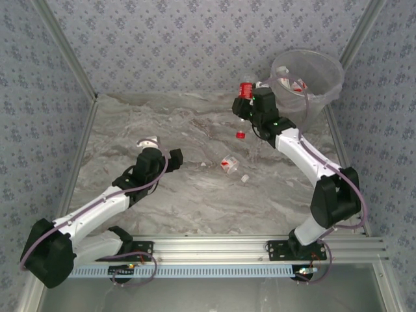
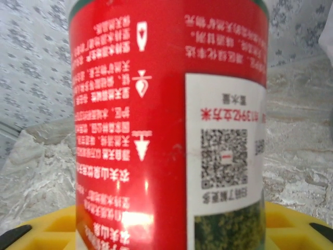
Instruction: Put the plastic bottles in the bin
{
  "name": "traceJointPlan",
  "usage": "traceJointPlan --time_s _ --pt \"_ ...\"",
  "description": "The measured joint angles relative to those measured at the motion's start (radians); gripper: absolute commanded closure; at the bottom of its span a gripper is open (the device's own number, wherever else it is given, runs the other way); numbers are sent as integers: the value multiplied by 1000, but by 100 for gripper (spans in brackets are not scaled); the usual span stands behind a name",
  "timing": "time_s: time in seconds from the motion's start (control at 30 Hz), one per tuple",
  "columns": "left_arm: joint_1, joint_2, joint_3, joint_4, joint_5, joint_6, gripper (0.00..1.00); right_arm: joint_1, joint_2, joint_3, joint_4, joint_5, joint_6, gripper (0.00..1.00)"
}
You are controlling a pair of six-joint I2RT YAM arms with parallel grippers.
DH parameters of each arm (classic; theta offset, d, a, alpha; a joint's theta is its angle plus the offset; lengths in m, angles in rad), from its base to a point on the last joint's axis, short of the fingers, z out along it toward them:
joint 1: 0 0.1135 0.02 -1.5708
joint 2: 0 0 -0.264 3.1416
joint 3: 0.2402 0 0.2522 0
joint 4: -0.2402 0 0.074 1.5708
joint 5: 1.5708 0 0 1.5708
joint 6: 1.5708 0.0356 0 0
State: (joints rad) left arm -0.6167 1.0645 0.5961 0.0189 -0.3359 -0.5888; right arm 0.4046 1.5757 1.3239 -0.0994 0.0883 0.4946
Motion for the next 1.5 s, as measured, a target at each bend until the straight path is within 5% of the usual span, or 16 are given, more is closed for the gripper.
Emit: traceJointPlan --time_s 0.4,0.9,1.2,1.5 --pt "0 25 29 -1 27 -8 0 -35 -107 3 -14 -72 -132 49" --pt "0 89 74 9 114 -69 0 -337 -131 181 -90 -130 -265 48" --pt "-1 151 131 30 261 -130 0 -437 3 344 6 -54 -340 47" --pt "-14 194 133 51 283 -173 1 -438 252 505 77 71 -490 47"
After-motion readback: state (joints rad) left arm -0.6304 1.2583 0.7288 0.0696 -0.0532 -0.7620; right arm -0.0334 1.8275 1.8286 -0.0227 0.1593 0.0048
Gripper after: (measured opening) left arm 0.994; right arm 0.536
